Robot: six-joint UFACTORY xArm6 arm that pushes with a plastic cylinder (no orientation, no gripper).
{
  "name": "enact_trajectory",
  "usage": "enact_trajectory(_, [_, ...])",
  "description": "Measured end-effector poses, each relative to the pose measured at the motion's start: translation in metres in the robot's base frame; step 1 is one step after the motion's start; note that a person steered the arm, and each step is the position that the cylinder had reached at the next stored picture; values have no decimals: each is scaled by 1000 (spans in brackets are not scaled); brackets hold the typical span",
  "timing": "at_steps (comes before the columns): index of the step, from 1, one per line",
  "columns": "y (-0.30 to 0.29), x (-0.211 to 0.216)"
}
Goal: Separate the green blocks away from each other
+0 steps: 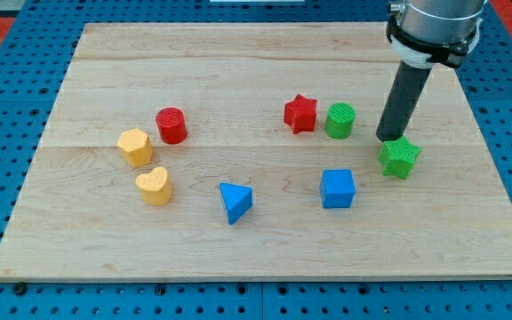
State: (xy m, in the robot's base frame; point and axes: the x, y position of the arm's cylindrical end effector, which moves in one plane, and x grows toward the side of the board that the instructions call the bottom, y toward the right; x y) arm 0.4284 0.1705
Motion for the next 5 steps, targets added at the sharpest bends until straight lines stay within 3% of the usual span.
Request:
enact_trajectory(1, [0,-9])
enact_trajectory(3, [-58,-13])
enact_trajectory(5, [-25,-52])
